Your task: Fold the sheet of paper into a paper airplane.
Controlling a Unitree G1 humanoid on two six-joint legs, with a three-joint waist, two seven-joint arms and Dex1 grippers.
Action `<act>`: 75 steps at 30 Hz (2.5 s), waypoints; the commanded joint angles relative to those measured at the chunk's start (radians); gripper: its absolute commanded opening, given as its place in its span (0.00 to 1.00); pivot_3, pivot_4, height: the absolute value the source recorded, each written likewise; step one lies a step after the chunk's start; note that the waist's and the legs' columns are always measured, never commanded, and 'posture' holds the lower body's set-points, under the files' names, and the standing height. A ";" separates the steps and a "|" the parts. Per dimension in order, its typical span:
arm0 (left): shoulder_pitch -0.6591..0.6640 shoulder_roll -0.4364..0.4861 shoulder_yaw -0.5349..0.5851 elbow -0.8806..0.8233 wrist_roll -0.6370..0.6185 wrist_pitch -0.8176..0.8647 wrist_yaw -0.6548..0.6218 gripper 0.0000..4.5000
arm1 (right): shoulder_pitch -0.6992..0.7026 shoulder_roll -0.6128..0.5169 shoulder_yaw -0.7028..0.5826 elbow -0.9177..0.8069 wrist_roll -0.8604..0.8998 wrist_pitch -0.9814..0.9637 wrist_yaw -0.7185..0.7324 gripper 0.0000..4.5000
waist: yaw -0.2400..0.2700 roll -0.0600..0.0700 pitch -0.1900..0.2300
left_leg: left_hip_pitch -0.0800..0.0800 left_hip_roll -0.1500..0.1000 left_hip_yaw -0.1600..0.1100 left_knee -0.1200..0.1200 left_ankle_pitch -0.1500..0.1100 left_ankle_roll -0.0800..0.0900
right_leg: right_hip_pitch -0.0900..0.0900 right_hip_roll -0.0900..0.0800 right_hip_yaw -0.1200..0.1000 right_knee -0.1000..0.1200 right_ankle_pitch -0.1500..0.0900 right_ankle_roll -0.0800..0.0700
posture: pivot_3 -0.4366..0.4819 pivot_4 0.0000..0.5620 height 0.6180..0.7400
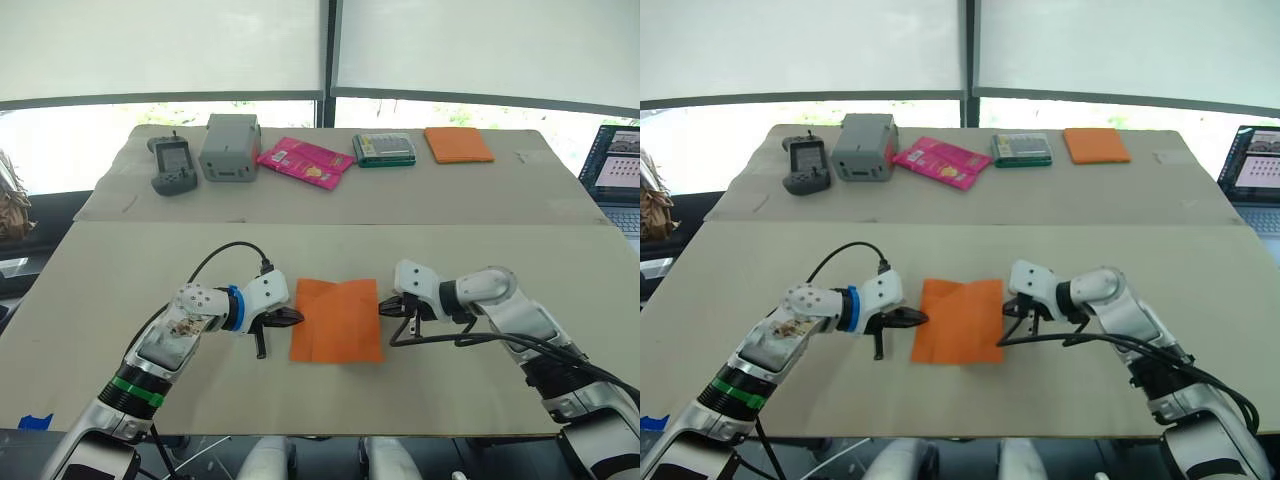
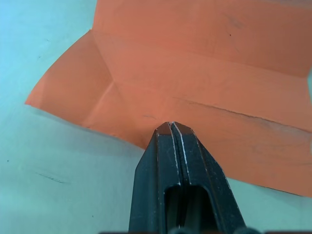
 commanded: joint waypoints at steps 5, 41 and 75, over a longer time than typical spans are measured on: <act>0.014 -0.002 -0.049 0.033 0.037 0.007 -0.010 0.00 | 0.019 0.079 -0.091 -0.047 0.143 0.030 0.040 0.01 | 0.000 0.000 0.000 | 0.001 0.000 0.000 0.000 0.000 0.000 | 0.000 0.000 0.000 0.000 0.000 0.000 | 0.48 0.27 1.00; 0.044 -0.023 0.232 -0.117 -0.292 0.221 0.021 0.00 | -0.055 0.246 0.192 0.009 -0.151 0.137 -0.044 0.01 | -0.016 -0.001 -0.001 | 0.003 0.002 -0.002 -0.001 0.000 -0.001 | 0.000 0.002 -0.001 0.003 0.000 0.000 | 0.48 0.27 1.00; 0.116 0.033 0.016 0.029 -0.121 0.064 -0.040 0.00 | -0.085 0.379 -0.073 0.389 -0.052 -0.327 -0.240 0.01 | -0.016 0.000 -0.002 | 0.007 0.001 0.000 -0.005 0.000 -0.001 | 0.001 0.001 0.001 0.001 0.000 -0.001 | 0.48 0.27 1.00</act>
